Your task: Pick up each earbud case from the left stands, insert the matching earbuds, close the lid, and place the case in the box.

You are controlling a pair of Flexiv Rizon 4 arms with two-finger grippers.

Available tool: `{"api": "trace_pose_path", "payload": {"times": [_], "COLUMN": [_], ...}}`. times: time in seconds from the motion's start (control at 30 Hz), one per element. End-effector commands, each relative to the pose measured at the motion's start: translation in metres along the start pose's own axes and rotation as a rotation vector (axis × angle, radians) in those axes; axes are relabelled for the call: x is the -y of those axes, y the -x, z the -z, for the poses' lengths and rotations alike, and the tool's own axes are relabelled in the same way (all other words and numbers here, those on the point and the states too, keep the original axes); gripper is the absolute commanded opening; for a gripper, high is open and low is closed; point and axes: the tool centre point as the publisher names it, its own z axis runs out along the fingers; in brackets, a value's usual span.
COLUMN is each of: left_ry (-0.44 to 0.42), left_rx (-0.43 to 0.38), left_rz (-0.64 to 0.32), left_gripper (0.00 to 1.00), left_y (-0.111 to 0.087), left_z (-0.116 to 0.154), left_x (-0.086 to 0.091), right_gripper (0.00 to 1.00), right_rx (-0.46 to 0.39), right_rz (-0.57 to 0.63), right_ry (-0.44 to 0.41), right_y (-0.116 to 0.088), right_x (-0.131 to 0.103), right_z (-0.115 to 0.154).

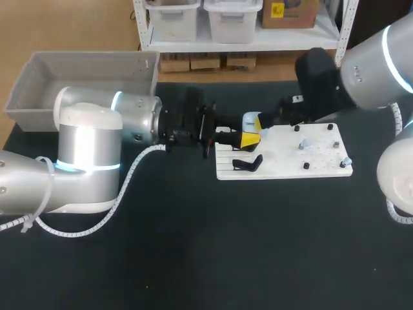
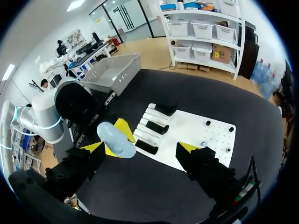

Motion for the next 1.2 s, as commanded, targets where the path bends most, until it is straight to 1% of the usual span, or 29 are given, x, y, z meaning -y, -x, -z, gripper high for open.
{"api": "trace_pose_path", "payload": {"times": [0.03,0.13,0.2,0.3,0.4,0.47,0.63,0.77,0.93,1.03,1.2], "left_ry": [0.007,0.007,0.007,0.007,0.007,0.007,0.007,0.007,0.007,0.007,0.007], "left_rx": [0.001,0.001,0.001,0.001,0.001,0.001,0.001,0.001,0.001,0.001,0.001], "left_rz": [-0.003,-0.003,-0.003,-0.003,-0.003,-0.003,-0.003,-0.003,-0.003,-0.003,-0.003], "left_gripper": [0.00,0.00,0.00,0.00,0.00,0.00,0.00,0.00,0.00,0.00,0.00], "left_y": [0.000,0.000,0.000,0.000,0.000,0.000,0.000,0.000,0.000,0.000,0.000], "left_z": [0.000,0.000,0.000,0.000,0.000,0.000,0.000,0.000,0.000,0.000,0.000], "left_x": [0.002,0.002,0.002,0.002,0.002,0.002,0.002,0.002,0.002,0.002,0.002], "right_gripper": [1.00,1.00,1.00,1.00,1.00,1.00,1.00,1.00,1.00,1.00,1.00], "right_rx": [0.021,0.049,0.079,0.113,0.111,0.093,0.033,-0.069,-0.155,-0.193,-0.267], "right_rz": [0.000,0.006,0.018,0.073,0.126,0.143,0.140,0.119,0.089,0.079,0.086], "right_ry": [-0.024,-0.037,-0.051,-0.127,-0.208,-0.273,-0.378,-0.459,-0.497,-0.507,-0.484], "right_y": [0.004,0.010,0.014,0.014,0.008,0.002,-0.018,-0.038,-0.060,-0.070,-0.082], "right_x": [0.000,0.001,0.002,0.006,0.016,0.024,0.049,0.074,0.099,0.111,0.125], "right_z": [0.004,0.011,0.020,0.036,0.049,0.056,0.063,0.061,0.055,0.051,0.046]}}
